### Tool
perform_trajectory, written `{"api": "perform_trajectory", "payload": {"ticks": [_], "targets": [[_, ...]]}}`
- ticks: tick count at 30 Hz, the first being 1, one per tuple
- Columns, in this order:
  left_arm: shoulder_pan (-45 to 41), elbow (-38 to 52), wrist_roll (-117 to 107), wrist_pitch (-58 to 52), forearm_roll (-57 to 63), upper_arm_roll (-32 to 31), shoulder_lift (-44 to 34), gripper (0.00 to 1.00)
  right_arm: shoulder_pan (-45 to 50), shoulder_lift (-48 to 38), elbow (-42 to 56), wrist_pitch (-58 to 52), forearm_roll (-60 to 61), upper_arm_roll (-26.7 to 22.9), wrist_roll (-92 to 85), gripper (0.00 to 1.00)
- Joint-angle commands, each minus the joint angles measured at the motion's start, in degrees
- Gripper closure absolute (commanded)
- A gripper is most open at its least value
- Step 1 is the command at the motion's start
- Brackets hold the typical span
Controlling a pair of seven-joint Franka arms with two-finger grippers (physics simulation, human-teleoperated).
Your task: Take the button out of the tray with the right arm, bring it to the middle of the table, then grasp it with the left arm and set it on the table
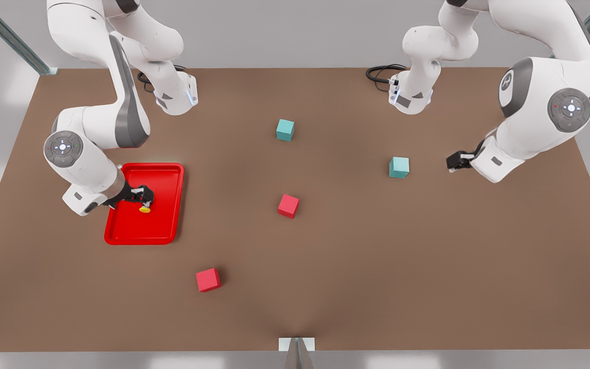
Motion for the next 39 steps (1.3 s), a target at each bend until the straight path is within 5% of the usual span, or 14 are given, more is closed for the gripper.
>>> {"api": "perform_trajectory", "payload": {"ticks": [1,6,11,23,39], "targets": [[-0.1,0.0,-2.1,3.0,0.1,-0.1,-0.1,0.00,0.1,-0.1,0.4,2.1,-0.2,0.0,3.2,0.00],[-0.7,0.0,-2.2,3.0,0.1,-0.1,1.2,0.00,1.4,7.1,7.1,-9.5,0.2,0.0,-0.4,0.00],[-0.8,0.1,-2.2,3.0,0.1,-0.1,2.6,0.00,-1.5,6.3,-3.9,-3.6,0.1,0.0,-1.9,0.00],[-0.7,0.0,-2.3,3.1,0.1,-0.1,2.7,0.00,-10.8,1.4,-42.3,51.3,-1.2,0.0,-5.4,0.00],[-0.7,0.1,-2.2,3.2,0.1,-0.1,3.5,0.00,-14.6,7.2,-45.2,57.4,-4.2,-0.1,-5.2,0.00]]}}
